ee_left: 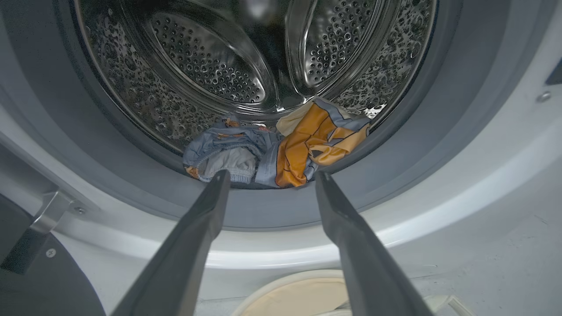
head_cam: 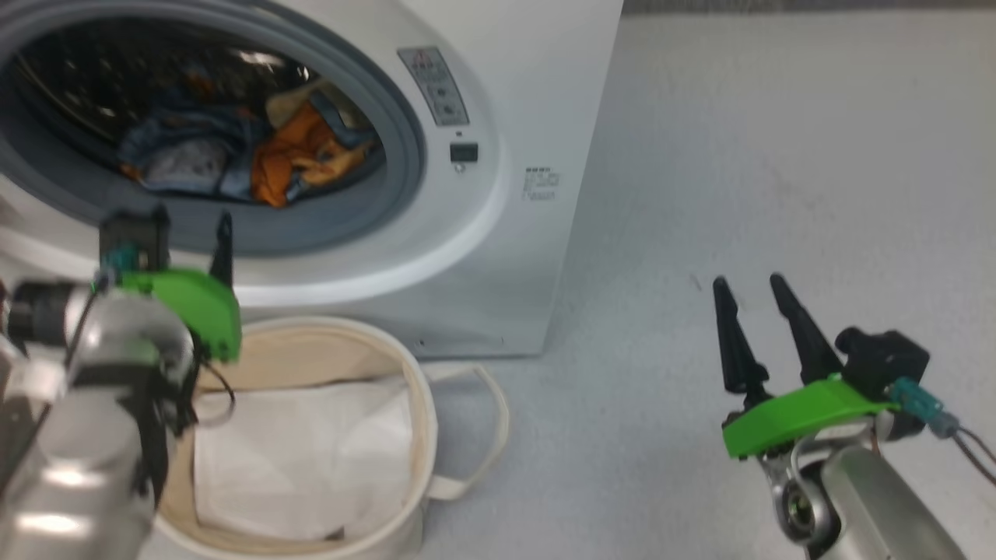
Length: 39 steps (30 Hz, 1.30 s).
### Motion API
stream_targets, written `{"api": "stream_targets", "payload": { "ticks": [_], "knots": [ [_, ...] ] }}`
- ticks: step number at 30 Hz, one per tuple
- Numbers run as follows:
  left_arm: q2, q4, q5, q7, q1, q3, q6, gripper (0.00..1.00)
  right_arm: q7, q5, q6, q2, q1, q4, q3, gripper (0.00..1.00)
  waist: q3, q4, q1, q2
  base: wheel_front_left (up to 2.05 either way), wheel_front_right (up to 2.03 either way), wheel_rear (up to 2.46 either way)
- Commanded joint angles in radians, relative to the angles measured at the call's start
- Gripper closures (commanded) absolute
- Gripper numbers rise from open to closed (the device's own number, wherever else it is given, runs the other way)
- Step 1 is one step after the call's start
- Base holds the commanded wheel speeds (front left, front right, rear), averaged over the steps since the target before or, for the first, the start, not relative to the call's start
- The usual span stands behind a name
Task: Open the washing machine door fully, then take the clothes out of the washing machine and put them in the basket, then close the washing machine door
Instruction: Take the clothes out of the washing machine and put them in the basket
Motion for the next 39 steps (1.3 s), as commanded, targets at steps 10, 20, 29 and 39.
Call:
{"api": "stream_targets", "payload": {
  "ticks": [10,20,29,39],
  "knots": [
    [0.050,0.231,0.113,0.045,-0.380,-0.026,0.093,0.00,-0.012,-0.031,0.008,0.007,-0.088,-0.082,-0.037,0.00,0.220,-0.041,0.0000,0.0000,0.00,0.00,0.00],
    [0.045,0.432,0.170,0.129,-0.607,-0.084,0.124,0.00,-0.012,-0.045,0.008,0.015,-0.110,-0.119,-0.074,0.00,0.337,-0.043,0.0000,0.0000,0.00,0.00,0.00],
    [0.045,0.486,0.181,0.185,-0.713,-0.112,0.109,0.00,-0.012,-0.053,0.008,0.019,-0.121,-0.136,-0.086,0.00,0.398,-0.037,0.0000,0.0000,0.00,0.00,0.00],
    [0.047,0.510,0.184,0.250,-0.746,-0.139,0.124,0.00,-0.012,-0.065,0.008,0.008,-0.113,-0.150,-0.104,0.00,0.446,-0.014,0.0000,0.0000,0.00,0.00,0.00]
  ]
}}
